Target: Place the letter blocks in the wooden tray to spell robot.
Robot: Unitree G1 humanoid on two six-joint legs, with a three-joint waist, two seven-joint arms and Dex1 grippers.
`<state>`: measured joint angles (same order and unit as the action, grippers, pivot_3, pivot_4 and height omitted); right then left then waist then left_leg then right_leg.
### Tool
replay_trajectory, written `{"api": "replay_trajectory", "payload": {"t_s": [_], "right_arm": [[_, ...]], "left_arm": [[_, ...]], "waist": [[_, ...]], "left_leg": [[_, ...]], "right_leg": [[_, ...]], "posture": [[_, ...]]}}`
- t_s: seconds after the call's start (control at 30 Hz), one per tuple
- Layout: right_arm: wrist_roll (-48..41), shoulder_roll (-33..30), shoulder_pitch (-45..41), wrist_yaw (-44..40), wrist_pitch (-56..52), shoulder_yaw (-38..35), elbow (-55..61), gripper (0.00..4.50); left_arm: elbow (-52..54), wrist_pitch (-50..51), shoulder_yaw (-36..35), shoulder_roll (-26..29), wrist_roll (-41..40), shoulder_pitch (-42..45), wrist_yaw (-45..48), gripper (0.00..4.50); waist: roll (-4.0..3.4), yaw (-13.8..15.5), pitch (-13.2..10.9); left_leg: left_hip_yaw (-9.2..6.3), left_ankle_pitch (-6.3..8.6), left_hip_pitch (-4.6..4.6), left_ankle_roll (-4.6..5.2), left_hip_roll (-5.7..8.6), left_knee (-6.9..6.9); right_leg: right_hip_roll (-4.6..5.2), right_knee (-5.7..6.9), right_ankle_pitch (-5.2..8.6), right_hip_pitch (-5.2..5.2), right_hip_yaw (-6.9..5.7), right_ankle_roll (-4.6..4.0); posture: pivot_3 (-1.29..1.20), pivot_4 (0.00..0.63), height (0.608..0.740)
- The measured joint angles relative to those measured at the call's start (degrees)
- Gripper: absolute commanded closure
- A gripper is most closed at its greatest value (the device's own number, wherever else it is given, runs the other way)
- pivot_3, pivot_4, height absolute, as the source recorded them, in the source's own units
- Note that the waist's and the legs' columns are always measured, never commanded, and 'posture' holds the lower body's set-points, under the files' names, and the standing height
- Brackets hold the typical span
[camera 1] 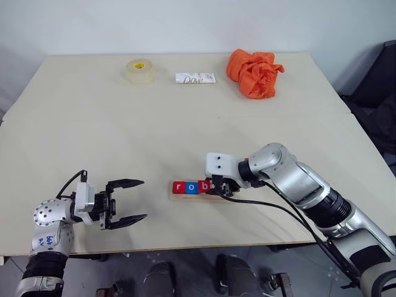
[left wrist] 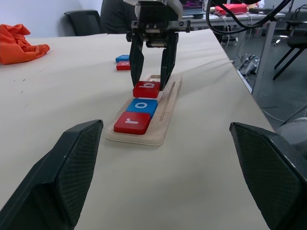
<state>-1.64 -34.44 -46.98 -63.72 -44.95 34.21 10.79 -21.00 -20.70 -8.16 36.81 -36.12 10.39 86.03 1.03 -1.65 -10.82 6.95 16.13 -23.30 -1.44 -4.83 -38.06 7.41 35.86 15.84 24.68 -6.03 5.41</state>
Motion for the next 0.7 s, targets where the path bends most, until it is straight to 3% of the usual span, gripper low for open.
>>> {"api": "replay_trajectory", "payload": {"t_s": [0.33, 0.6, 0.7], "right_arm": [[0.7, 0.2, 0.0, -0.1, -0.2, 0.5, 0.0, 3.02], [0.5, 1.3, 0.0, 0.4, -2.0, 0.5, 0.5, 0.22], [-0.2, 1.1, 0.0, 0.3, -4.2, -0.6, 2.9, 0.04]], "left_arm": [[0.1, 0.0, 0.0, 0.0, 0.0, 0.0, 0.0, 0.0], [0.0, -0.2, 0.0, -0.2, 0.2, 0.1, 0.0, 0.0], [-0.1, -0.5, 0.0, -0.3, 0.3, 0.4, 0.0, 0.0]], "waist": [[0.0, 0.0, 0.0], [0.0, 0.0, 0.0], [0.0, 0.0, 0.0]], "left_leg": [[0.0, 0.0, 0.0, 0.0, 0.0, 0.0], [0.0, 0.0, 0.0, 0.0, 0.0, 0.0], [-0.01, 0.0, 0.0, 0.0, 0.0, 0.01]], "right_leg": [[0.0, 0.0, 0.0, 0.0, 0.0, 0.0], [0.0, 0.0, 0.0, 0.0, 0.0, 0.0], [0.0, -0.01, 0.0, 0.0, 0.0, 0.0]], "posture": [[0.0, 0.15, 0.74], [0.0, 0.15, 0.74], [0.0, 0.15, 0.74]]}}
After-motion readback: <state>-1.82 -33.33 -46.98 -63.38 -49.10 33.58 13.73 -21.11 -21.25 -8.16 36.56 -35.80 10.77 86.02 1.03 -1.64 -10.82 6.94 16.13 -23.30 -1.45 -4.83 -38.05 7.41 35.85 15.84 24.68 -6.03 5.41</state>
